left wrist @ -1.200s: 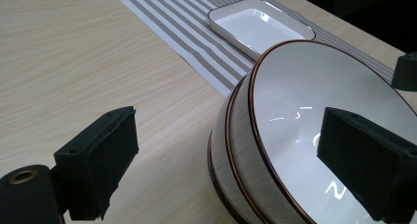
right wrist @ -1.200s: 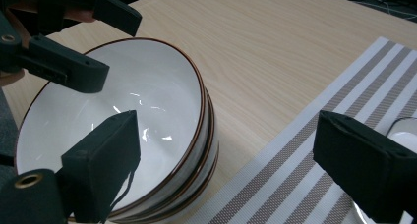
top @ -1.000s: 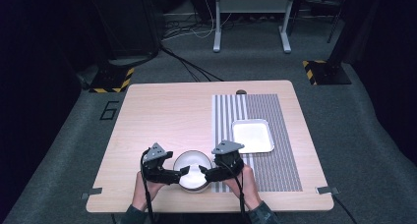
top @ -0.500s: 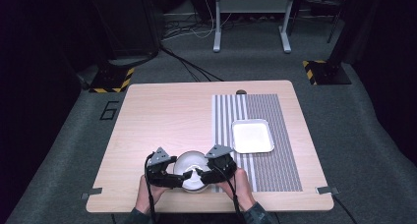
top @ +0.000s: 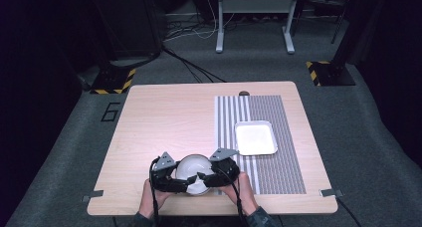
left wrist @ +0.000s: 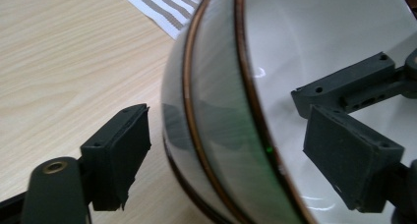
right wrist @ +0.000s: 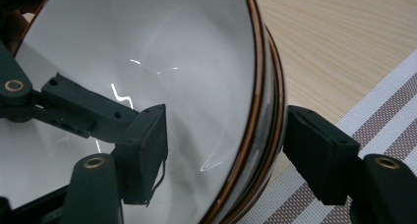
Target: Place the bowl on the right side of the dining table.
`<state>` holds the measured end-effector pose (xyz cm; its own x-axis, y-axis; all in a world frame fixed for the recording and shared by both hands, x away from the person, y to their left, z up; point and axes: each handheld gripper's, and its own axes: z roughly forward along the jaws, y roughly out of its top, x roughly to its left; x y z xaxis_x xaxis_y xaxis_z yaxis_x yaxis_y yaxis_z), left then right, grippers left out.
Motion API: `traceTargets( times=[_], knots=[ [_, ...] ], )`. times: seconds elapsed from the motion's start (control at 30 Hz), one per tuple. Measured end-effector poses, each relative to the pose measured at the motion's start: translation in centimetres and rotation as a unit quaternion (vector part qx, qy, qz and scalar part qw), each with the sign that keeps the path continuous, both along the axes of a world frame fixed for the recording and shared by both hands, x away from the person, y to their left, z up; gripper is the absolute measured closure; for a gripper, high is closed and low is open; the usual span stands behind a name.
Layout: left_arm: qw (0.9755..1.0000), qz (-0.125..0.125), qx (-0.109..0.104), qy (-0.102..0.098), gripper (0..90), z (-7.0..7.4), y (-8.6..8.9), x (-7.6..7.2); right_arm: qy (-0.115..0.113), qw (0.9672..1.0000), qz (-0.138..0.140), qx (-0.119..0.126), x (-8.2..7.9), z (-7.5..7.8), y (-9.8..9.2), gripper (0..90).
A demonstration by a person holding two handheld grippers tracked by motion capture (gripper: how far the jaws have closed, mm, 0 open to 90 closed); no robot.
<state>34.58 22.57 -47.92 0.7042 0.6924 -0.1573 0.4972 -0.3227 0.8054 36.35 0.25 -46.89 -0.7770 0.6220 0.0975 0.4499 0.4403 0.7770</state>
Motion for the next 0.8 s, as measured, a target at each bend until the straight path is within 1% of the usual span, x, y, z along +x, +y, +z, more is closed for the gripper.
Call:
traceTargets(
  times=[0.07,0.17,0.2,0.27,0.37,0.47,0.5,0.57,0.63,0.7,0.73,0.77,0.8],
  knots=[
    [1.0000,0.003,0.005,-0.001,19.5,-0.07,-0.02,-0.02,0.004,1.0000,-0.001,-0.003,-0.09,0.05,0.09,33.1],
    [1.0000,0.003,0.005,0.002,22.8,-0.12,-0.07,-0.09,0.009,0.9999,-0.005,-0.009,-0.29,0.17,0.21,33.3],
    [1.0000,0.003,0.007,0.002,24.3,-0.12,-0.09,-0.12,0.006,0.9999,-0.003,-0.011,-0.25,0.18,0.22,33.4],
    [0.9999,0.006,0.011,0.000,25.6,-0.13,-0.13,-0.19,0.013,0.9998,-0.010,-0.010,-0.35,0.22,0.25,33.4],
    [0.9999,0.007,0.012,0.000,26.3,-0.18,-0.14,-0.18,0.008,0.9999,-0.012,-0.006,-0.40,0.15,0.23,33.5],
    [0.9998,0.013,0.013,-0.001,27.6,-0.19,-0.17,-0.29,0.011,0.9998,-0.017,-0.007,-0.52,0.19,0.29,33.6],
    [0.9998,0.015,0.015,-0.003,28.1,-0.17,-0.19,-0.33,0.008,0.9998,-0.015,-0.010,-0.47,0.21,0.30,33.8],
    [0.9997,0.020,0.017,-0.004,30.0,-0.12,-0.18,-0.39,0.013,0.9996,-0.017,-0.019,-0.52,0.36,0.41,34.7],
    [0.9994,0.027,0.022,-0.005,33.4,0.03,-0.22,-0.44,0.008,0.9994,-0.015,-0.028,-0.47,0.49,0.49,35.7],
    [0.9989,0.030,0.035,-0.010,36.6,0.26,-0.29,-0.50,0.009,0.9991,-0.019,-0.038,-0.52,0.64,0.58,37.5],
    [0.9986,0.035,0.038,-0.010,37.8,0.35,-0.41,-0.58,0.007,0.9989,-0.019,-0.041,-0.47,0.70,0.63,38.6],
    [0.9986,0.035,0.038,-0.010,39.5,0.35,-0.41,-0.58,0.007,0.9989,-0.019,-0.041,-0.47,0.70,0.63,38.6],
    [0.9982,0.038,0.044,-0.014,40.8,0.51,-0.44,-0.61,0.003,0.9985,-0.019,-0.051,-0.44,0.86,0.71,39.9]
  ],
)
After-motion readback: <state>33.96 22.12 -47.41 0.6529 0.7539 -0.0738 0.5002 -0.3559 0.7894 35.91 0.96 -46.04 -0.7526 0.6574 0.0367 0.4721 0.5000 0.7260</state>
